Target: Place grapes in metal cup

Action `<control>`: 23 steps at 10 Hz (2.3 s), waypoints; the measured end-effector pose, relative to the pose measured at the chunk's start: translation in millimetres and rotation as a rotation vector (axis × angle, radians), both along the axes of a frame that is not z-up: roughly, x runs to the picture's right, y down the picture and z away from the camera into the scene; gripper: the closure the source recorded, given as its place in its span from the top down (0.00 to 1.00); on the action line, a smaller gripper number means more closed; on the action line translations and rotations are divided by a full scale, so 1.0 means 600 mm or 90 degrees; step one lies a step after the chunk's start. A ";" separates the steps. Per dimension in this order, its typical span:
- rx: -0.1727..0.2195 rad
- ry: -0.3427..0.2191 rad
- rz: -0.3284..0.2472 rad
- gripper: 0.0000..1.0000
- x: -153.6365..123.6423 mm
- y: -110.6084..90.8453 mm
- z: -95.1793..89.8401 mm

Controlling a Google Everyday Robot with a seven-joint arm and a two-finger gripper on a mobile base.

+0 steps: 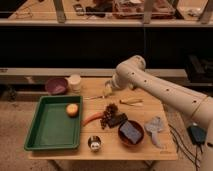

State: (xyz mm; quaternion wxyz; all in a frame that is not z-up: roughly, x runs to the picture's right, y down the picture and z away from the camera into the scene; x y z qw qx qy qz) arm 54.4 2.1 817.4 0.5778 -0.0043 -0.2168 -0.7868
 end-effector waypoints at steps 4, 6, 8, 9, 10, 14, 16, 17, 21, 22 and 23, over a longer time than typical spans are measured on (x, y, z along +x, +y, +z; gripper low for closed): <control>-0.040 0.096 0.014 0.67 0.013 0.030 -0.014; -0.066 0.130 0.027 0.67 0.029 0.057 -0.010; -0.094 0.116 0.048 0.67 0.036 0.077 0.005; -0.117 0.092 0.065 0.67 0.036 0.089 0.017; -0.136 0.066 0.075 0.67 0.030 0.099 0.028; -0.189 0.071 0.080 0.67 0.006 0.133 0.048; -0.219 0.067 0.090 0.67 0.001 0.160 0.060; -0.233 0.059 0.098 0.67 -0.002 0.171 0.067; -0.248 0.034 0.117 0.64 -0.020 0.181 0.078; -0.246 0.033 0.116 0.54 -0.025 0.182 0.081; -0.245 0.033 0.116 0.44 -0.030 0.185 0.084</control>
